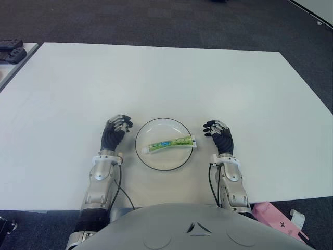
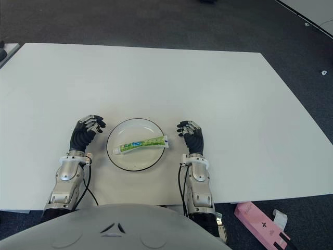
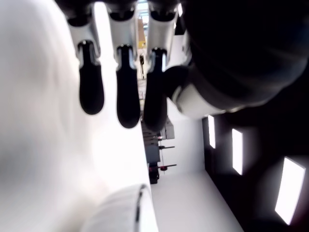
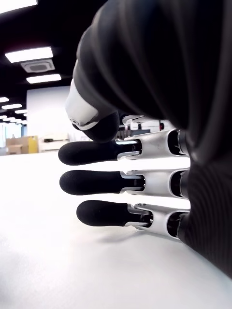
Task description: Put the toothpaste on the table into the plate.
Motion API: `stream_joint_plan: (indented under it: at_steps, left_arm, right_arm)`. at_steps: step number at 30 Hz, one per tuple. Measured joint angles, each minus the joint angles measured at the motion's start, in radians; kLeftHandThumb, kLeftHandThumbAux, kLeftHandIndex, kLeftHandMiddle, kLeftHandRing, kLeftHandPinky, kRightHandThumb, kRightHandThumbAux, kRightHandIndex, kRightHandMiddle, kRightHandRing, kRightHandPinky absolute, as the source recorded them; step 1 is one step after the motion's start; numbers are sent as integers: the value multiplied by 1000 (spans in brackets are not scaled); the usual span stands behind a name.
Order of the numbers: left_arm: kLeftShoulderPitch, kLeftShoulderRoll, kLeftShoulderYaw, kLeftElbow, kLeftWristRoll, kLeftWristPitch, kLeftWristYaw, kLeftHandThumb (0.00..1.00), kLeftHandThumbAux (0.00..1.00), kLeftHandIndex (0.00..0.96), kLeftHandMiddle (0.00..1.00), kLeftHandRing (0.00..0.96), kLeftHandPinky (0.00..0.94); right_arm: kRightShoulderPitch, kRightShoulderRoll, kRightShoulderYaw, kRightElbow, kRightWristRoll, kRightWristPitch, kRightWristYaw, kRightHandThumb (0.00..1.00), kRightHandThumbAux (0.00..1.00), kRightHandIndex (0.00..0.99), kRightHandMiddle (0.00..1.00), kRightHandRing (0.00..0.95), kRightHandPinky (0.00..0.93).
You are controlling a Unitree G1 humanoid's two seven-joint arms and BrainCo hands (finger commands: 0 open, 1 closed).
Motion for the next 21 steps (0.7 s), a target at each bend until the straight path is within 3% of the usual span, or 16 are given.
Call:
stream_joint_plan:
  at_steps: [7, 21]
  left_arm:
    - [-20, 9, -6, 22, -11, 12, -31, 706, 720, 433, 516, 513, 522]
    - [-34, -25, -9, 27, -11, 35, -20, 709, 719, 433, 516, 510, 521]
  right_arm:
    - [-9, -9, -2, 10, 0, -3, 14, 708, 725, 430, 497, 498, 509]
    - [-24, -41, -4, 86, -4, -112, 67, 705, 726, 430, 504, 502, 513]
